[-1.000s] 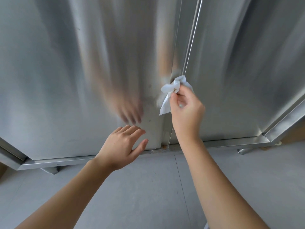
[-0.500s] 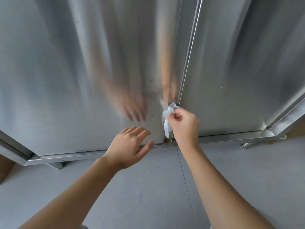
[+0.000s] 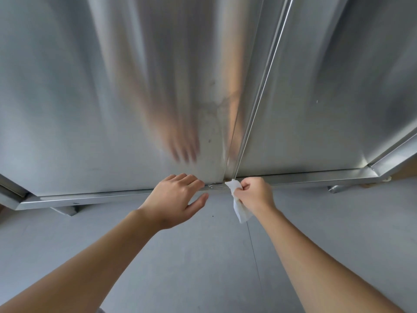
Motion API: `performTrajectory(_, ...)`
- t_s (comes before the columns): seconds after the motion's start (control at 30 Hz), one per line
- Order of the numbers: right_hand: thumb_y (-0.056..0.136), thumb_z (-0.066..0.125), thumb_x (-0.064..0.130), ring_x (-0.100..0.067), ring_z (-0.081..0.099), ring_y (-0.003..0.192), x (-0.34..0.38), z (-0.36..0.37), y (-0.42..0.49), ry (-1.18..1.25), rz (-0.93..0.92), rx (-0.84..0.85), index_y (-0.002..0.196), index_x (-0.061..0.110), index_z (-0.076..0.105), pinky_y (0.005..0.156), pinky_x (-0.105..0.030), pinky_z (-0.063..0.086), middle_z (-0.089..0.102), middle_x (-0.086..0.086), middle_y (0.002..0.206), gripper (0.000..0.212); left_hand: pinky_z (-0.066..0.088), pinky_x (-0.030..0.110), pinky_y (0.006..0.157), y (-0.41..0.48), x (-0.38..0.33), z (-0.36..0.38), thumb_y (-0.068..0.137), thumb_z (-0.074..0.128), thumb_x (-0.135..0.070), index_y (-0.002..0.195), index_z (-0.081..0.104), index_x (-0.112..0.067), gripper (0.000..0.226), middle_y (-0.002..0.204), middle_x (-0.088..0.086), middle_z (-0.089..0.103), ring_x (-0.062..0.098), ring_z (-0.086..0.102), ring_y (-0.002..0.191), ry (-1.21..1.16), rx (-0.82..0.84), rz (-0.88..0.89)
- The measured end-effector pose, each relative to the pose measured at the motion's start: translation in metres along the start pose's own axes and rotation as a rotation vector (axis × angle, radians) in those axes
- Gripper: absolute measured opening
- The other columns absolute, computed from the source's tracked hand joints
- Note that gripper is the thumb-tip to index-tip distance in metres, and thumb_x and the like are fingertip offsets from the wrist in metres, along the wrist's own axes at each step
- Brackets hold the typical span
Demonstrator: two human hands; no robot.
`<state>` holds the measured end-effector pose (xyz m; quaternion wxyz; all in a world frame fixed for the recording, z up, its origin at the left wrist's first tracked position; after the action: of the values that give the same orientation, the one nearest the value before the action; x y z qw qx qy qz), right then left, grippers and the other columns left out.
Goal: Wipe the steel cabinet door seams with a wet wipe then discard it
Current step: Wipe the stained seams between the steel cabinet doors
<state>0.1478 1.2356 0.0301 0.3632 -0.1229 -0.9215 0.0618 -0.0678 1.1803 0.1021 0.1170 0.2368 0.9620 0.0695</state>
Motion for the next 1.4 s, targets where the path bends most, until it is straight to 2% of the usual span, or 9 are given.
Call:
performTrajectory(0.17,0.080,0.067,0.016,-0.013,0.047,0.056,0.008,0.009,-0.015,0.195,-0.062,-0.231,0.071,0.015,0.052,0.053,-0.028,0.036,0.050,0.009,0.055,0.017,0.051,0.037,0.075,-0.004,0.005,0.014,0.102,0.027,-0.056,0.106,0.066,-0.019,0.055,0.095,-0.004,0.067,0.021,0.061,0.083,0.011,0.058,-0.001)
performTrajectory(0.33,0.083,0.068,0.017,-0.011,0.045,0.054,0.005,0.022,-0.012,0.326,-0.069,-0.359,0.063,0.020,0.050,0.053,-0.024,0.035,0.051,0.007,0.052,0.027,0.051,0.038,0.075,-0.004,0.007,0.007,0.102,0.028,-0.056,0.107,0.067,-0.018,0.054,0.098,-0.004,0.068,0.021,0.062,0.083,0.011,0.040,0.010)
performTrajectory(0.47,0.082,0.060,0.009,-0.017,0.035,0.058,-0.002,0.043,-0.005,0.283,-0.045,-0.341,0.055,0.027,0.047,0.050,-0.025,0.029,0.039,0.004,0.050,0.035,0.051,0.039,0.075,-0.004,0.006,0.007,0.102,0.028,-0.056,0.108,0.066,-0.018,0.055,0.098,-0.004,0.067,0.021,0.061,0.083,0.009,0.048,0.022)
performTrajectory(0.6,0.087,0.057,0.012,-0.017,0.060,0.077,-0.009,0.054,-0.006,0.315,-0.039,-0.326,0.090,0.022,0.076,0.063,-0.022,0.037,0.072,0.006,0.081,0.022,0.053,0.039,0.075,-0.004,0.009,0.004,0.101,0.031,-0.055,0.110,0.068,-0.017,0.053,0.101,-0.004,0.069,0.022,0.064,0.085,-0.018,0.033,0.018)
performTrajectory(0.73,0.093,0.055,0.022,-0.011,0.060,0.084,-0.011,0.054,-0.008,0.248,-0.097,-0.329,0.112,0.027,0.073,0.070,-0.023,0.039,0.070,0.011,0.098,0.027,0.054,0.039,0.076,-0.002,0.011,0.009,0.101,0.031,-0.056,0.111,0.067,-0.019,0.053,0.102,-0.005,0.069,0.022,0.065,0.086,-0.024,0.054,-0.003)
performTrajectory(0.83,0.095,0.056,0.027,-0.011,0.054,0.074,-0.013,0.060,-0.011,0.123,-0.114,-0.293,0.119,0.030,0.068,0.067,-0.027,0.040,0.064,0.009,0.090,0.028,0.054,0.040,0.076,0.001,0.010,0.010,0.101,0.030,-0.056,0.111,0.067,-0.019,0.054,0.102,-0.004,0.069,0.022,0.065,0.086,-0.027,0.060,-0.002)
performTrajectory(0.97,0.095,0.057,0.034,-0.014,0.055,0.070,-0.016,0.059,-0.009,0.137,-0.124,-0.285,0.112,0.030,0.070,0.064,-0.027,0.041,0.057,0.005,0.078,0.022,0.055,0.038,0.076,0.002,0.010,0.011,0.101,0.030,-0.056,0.110,0.068,-0.018,0.054,0.103,-0.004,0.070,0.023,0.066,0.087,-0.040,0.062,-0.005)
performTrajectory(1.13,0.096,0.055,0.031,-0.016,0.052,0.068,-0.018,0.054,-0.001,0.038,-0.225,-0.261,0.081,0.020,0.060,0.059,-0.030,0.040,0.055,0.005,0.076,0.019,0.054,0.037,0.077,0.003,0.011,0.013,0.100,0.029,-0.058,0.111,0.068,-0.019,0.056,0.105,-0.005,0.069,0.022,0.066,0.089,-0.046,0.084,-0.020)
performTrajectory(1.4,0.098,0.051,0.025,-0.018,0.051,0.069,-0.018,0.053,0.005,-0.092,-0.341,-0.268,0.097,0.023,0.066,0.058,-0.030,0.041,0.061,0.005,0.084,0.015,0.053,0.040,0.077,0.010,0.006,0.016,0.099,0.026,-0.060,0.108,0.067,-0.018,0.060,0.102,-0.004,0.068,0.023,0.064,0.088,-0.055,0.110,-0.021)
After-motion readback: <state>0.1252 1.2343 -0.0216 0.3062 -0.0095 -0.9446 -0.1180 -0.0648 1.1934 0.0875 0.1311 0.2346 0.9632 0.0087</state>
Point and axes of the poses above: each hand's wrist, its own y-axis towards the middle knuckle, its own z-axis out of the palm, x = y × z, the point moved 8 cm from there along y, towards the middle knuckle
